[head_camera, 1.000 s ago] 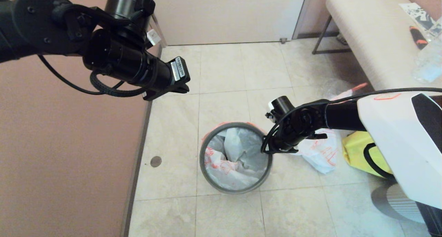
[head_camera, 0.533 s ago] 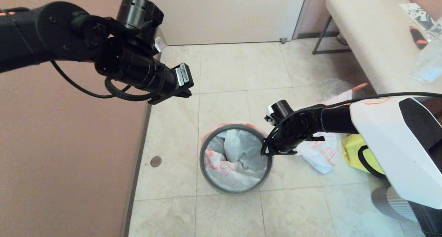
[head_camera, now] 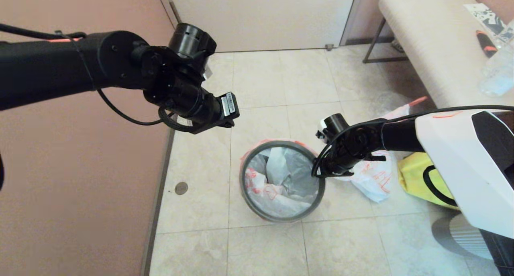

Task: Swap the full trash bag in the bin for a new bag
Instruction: Place the trash can ring on the trash can

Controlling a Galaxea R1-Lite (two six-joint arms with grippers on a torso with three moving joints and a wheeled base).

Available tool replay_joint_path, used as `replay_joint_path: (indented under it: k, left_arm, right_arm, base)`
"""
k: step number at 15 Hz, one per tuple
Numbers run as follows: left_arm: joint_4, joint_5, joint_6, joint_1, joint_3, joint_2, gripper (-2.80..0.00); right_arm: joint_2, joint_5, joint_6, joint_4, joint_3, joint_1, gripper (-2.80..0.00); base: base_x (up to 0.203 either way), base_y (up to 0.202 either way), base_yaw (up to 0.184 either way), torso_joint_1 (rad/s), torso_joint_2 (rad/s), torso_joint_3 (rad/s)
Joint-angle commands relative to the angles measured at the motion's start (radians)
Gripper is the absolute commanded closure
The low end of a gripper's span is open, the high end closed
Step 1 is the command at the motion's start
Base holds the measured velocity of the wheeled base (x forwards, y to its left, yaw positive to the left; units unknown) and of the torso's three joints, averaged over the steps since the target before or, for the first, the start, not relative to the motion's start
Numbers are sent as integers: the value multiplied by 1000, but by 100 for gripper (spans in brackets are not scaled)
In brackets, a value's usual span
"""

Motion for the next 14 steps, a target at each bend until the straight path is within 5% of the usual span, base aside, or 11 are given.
replay_joint_path:
  k: [1,7,8,14]
  left_arm:
    - [2,1,-4,0,0,26,0]
    - [-17,1,11,11,0,63,0]
    - [-17,1,11,12,0,61,0]
    - [-17,1,13,15,0,58,0]
  right_arm:
    - [0,-6,-7,1,0,16,0]
    - [3,-125,-8,-18,2,71,0]
    - [3,-125,-12,-25,2,73,-280]
    - [-79,-122,-14,-8,19,99,-280]
  base:
    - [0,0,0,0,0,0]
    - [0,0,0,0,0,0]
    - [0,0,0,0,0,0]
    - [0,0,0,0,0,0]
